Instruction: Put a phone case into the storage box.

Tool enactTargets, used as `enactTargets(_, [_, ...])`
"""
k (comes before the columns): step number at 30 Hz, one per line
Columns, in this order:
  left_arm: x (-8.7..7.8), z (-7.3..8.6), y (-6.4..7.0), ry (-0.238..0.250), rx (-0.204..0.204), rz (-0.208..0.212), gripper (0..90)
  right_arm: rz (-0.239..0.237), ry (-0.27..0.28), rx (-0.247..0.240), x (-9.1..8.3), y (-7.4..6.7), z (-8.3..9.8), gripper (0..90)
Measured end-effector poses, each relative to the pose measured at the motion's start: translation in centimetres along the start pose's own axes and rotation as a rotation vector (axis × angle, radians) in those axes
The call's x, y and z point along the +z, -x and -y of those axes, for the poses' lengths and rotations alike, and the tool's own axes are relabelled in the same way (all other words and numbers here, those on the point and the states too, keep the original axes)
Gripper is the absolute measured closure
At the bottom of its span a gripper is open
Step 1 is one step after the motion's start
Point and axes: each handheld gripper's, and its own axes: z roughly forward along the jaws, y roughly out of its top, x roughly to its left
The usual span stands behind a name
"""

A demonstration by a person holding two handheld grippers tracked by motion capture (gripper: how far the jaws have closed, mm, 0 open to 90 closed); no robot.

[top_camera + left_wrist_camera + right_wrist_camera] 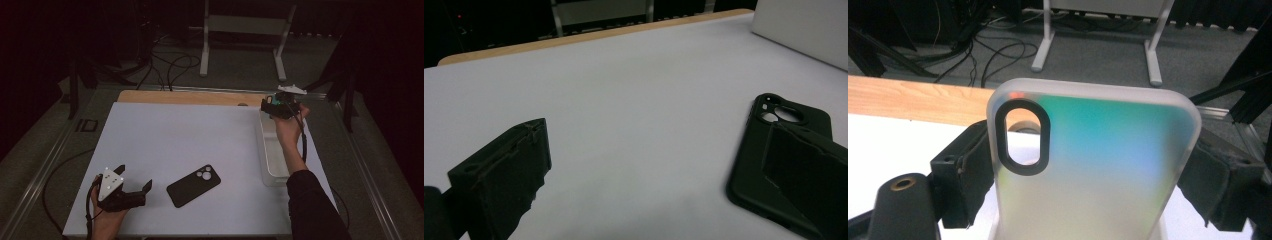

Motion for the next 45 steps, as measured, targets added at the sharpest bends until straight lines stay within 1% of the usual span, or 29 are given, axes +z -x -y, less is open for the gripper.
enactTargets(3, [0.0, 0.0, 0.1, -0.001, 0.003, -0.002, 0.0, 0.001, -0.008, 0.015, 0.4, 0.1, 0.3, 16.2])
enactTargets(13, [0.0, 0.1, 0.0, -0.002, 0.0, -0.001, 0.0, 0.02, -0.038, 0.016, 1.7, 0.0, 1.1, 16.1])
enactTargets(14, [0.0, 0.1, 0.0, -0.002, 0.0, -0.001, 0.0, 0.017, -0.043, 0.014, 1.8, 0.0, 1.1, 16.1])
enactTargets(16, [0.0, 0.1, 0.0, -0.003, -0.001, -0.001, 0.0, 0.027, -0.052, -0.003, 2.0, -0.1, 1.2, 16.1])
enactTargets(20, [0.0, 0.1, 0.0, -0.002, -0.003, -0.001, 0.0, 0.034, -0.06, -0.003, 2.4, -0.1, 1.3, 16.1])
enactTargets(23, [0.0, 0.2, 0.0, -0.003, -0.004, 0.0, 0.0, 0.044, -0.078, -0.006, 2.7, -0.1, 1.5, 16.1])
enactTargets(24, [0.0, 0.2, 0.0, -0.003, -0.003, 0.0, 0.0, 0.052, -0.078, -0.009, 2.7, 0.0, 1.5, 16.1])
enactTargets(27, [0.0, 0.2, 0.0, -0.005, -0.003, 0.001, 0.0, 0.044, -0.069, 0.0, 2.8, 0.0, 1.5, 16.0])
enactTargets(32, [0.0, 0.2, 0.0, -0.004, -0.004, 0.0, 0.0, 0.046, -0.069, -0.007, 2.8, 0.0, 1.5, 16.0])
enactTargets(36, [0.0, 0.2, 0.0, -0.004, -0.002, 0.001, 0.0, 0.037, -0.078, -0.006, 2.9, 0.1, 1.4, 15.8])
enactTargets(37, [0.0, 0.2, 0.0, -0.004, -0.003, 0.002, 0.0, 0.035, -0.08, -0.004, 3.0, 0.1, 1.4, 15.3])
enactTargets(38, [0.0, 0.2, 0.0, -0.005, -0.003, 0.003, 0.0, 0.025, -0.085, -0.001, 3.0, 0.2, 1.3, 12.9])
enactTargets(40, [0.0, 0.2, 0.0, -0.004, -0.003, 0.002, 0.0, 0.025, -0.096, -0.005, 3.0, 0.2, 1.2, 9.5])
enactTargets(44, [0.0, 0.2, 0.0, -0.004, -0.006, 0.001, 0.0, 0.028, -0.085, 0.01, 2.9, 0.3, 1.1, 8.5])
enactTargets(45, [0.0, 0.2, 0.0, -0.003, -0.004, 0.0, 0.0, 0.016, -0.081, 0.011, 2.9, 0.3, 1.1, 8.5])
